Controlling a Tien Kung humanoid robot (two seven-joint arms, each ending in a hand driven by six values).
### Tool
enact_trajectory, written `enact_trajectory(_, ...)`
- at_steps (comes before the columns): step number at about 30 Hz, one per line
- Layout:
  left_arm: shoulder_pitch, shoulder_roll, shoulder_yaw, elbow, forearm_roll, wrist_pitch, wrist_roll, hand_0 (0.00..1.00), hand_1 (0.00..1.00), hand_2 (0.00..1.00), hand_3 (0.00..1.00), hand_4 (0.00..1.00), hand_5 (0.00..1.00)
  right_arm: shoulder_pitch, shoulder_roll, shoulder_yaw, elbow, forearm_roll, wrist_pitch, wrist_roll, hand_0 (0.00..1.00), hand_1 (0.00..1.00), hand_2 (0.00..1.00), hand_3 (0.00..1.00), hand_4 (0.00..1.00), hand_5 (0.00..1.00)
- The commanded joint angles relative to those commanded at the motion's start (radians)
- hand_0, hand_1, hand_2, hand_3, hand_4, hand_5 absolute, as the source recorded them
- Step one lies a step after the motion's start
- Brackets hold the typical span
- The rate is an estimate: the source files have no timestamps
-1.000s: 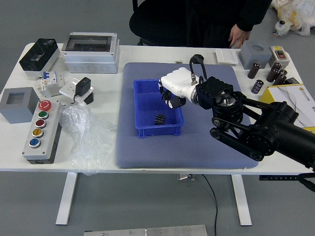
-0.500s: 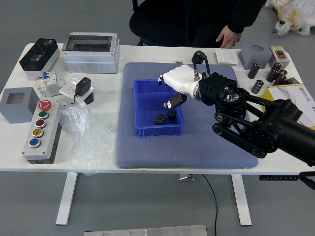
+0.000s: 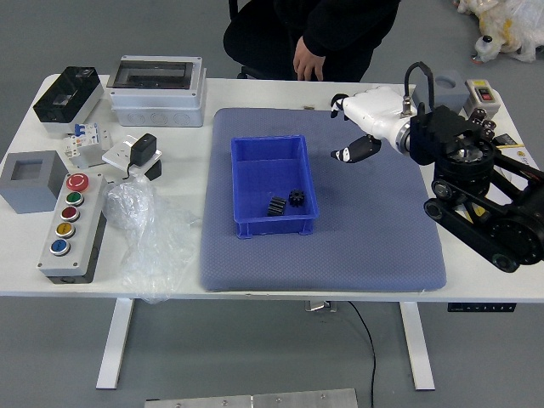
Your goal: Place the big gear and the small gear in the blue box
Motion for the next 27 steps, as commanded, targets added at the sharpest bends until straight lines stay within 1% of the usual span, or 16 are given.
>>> enact_trajectory(5,0.000,0.001,-0.009,-0.001,0.004,0.000,-0.001,0.858,0.836,0.839,0.845,0.753,0.689,-0.080,-0.047,0.100,0.049,0.010,-0.006,-0.009,0.670,0.656,0.760,0.761,0.812,0.488)
enact_trajectory(6,0.000,0.001,-0.010,-0.001,0.005,0.000,-0.001,0.858,0.836,0.839,0.845,0.753,0.689,-0.097,-0.055,0.121,0.061,0.018,-0.012,-0.010,0.750,0.716,0.819,0.796,0.779,0.531)
enact_trajectory(9,0.001,0.001,-0.013,0.000,0.006,0.001,-0.002,0.858,0.836,0.839,0.845,0.753,0.689,-0.144,-0.073,0.183,0.092,0.060,-0.033,-0.011,0.750,0.716,0.819,0.796,0.779,0.531)
enact_trajectory(11,0.001,0.000,-0.015,-0.001,0.007,0.001,-0.002,0.858,0.836,0.839,0.845,0.753,0.689,-0.181,-0.084,0.230,0.116,0.104,-0.058,-0.011,0.750,0.716,0.819,0.796,0.779,0.531)
enact_trajectory(12,0.002,0.000,-0.016,0.000,0.007,0.001,-0.002,0.858,0.836,0.839,0.845,0.753,0.689,-0.198,-0.088,0.254,0.127,0.128,-0.070,-0.009,0.819,0.774,0.861,0.844,0.661,0.615)
enact_trajectory(15,0.003,0.001,-0.018,-0.001,0.009,0.001,-0.003,0.858,0.836,0.839,0.845,0.753,0.689,-0.246,-0.092,0.322,0.152,0.204,-0.112,0.000,0.819,0.774,0.861,0.844,0.661,0.615)
enact_trajectory(17,0.003,0.000,-0.021,-0.001,0.010,0.001,-0.004,0.858,0.836,0.839,0.845,0.753,0.689,-0.283,-0.094,0.374,0.168,0.269,-0.145,0.016,0.819,0.774,0.861,0.844,0.661,0.615)
enact_trajectory(18,0.003,0.000,-0.022,-0.001,0.011,0.001,-0.004,0.858,0.836,0.839,0.846,0.753,0.689,-0.298,-0.094,0.396,0.173,0.302,-0.158,0.027,0.870,0.825,0.890,0.851,0.585,0.684)
enact_trajectory(22,0.003,0.000,-0.023,-0.001,0.013,0.001,-0.006,0.858,0.836,0.839,0.846,0.753,0.689,-0.354,-0.090,0.488,0.191,0.450,-0.201,0.086,0.870,0.825,0.890,0.851,0.585,0.684)
enact_trajectory(23,0.003,0.000,-0.023,-0.001,0.013,0.002,-0.006,0.858,0.836,0.839,0.846,0.753,0.689,-0.366,-0.089,0.508,0.195,0.486,-0.206,0.102,0.870,0.825,0.890,0.851,0.585,0.684)
enact_trajectory(24,0.003,0.000,-0.024,-0.001,0.014,0.002,-0.007,0.858,0.835,0.839,0.846,0.754,0.689,-0.380,-0.087,0.531,0.200,0.528,-0.209,0.121,0.887,0.846,0.904,0.863,0.553,0.769)
enact_trajectory(27,0.002,-0.001,-0.023,-0.001,0.013,0.002,-0.008,0.858,0.835,0.839,0.846,0.754,0.689,-0.415,-0.084,0.589,0.208,0.639,-0.212,0.177,0.887,0.846,0.904,0.863,0.553,0.769)
